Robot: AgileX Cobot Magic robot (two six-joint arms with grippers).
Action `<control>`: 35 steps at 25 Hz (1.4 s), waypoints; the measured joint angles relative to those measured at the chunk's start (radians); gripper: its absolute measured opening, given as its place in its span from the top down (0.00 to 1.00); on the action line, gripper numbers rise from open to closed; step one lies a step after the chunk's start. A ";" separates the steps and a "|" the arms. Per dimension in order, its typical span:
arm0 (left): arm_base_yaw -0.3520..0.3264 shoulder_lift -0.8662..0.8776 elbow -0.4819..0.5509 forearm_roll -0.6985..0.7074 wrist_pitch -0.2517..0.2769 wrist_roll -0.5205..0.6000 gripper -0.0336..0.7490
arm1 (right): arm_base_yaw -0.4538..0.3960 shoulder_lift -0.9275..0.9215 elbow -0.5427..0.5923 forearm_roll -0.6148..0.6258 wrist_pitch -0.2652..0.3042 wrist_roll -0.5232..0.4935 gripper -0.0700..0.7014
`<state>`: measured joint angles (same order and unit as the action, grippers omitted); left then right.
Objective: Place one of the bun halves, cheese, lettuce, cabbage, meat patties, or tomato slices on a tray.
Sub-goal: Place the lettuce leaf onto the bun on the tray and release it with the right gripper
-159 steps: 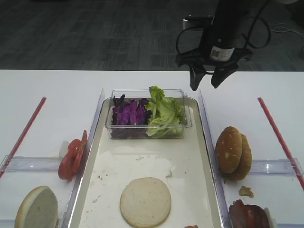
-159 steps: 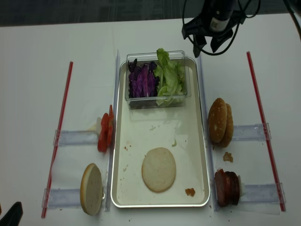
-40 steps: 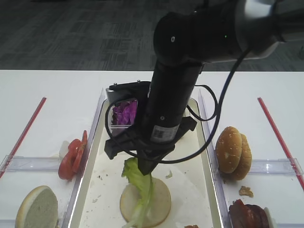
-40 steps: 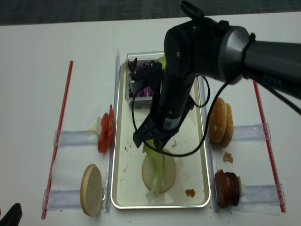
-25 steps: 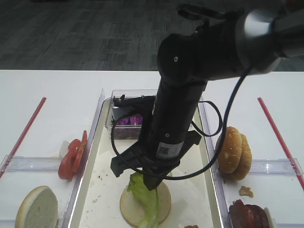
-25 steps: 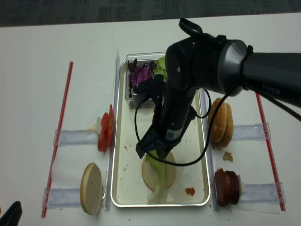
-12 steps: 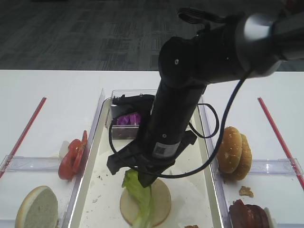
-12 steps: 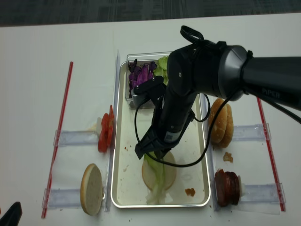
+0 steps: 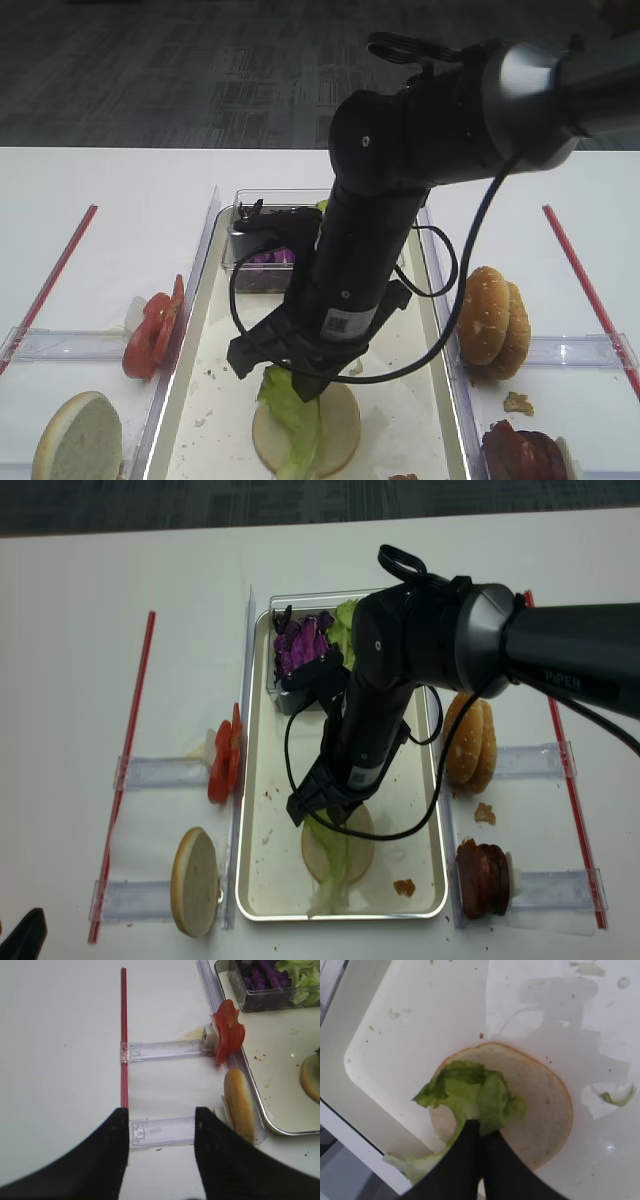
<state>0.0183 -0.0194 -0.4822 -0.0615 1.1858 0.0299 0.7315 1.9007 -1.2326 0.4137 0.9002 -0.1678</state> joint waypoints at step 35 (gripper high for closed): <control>0.000 0.000 0.000 0.009 0.000 -0.030 0.58 | 0.000 0.002 -0.014 -0.072 0.005 0.068 0.31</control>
<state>0.0183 -0.0194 -0.4822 -0.0520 1.1858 0.0000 0.7315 1.9028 -1.2465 0.3413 0.9048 -0.0993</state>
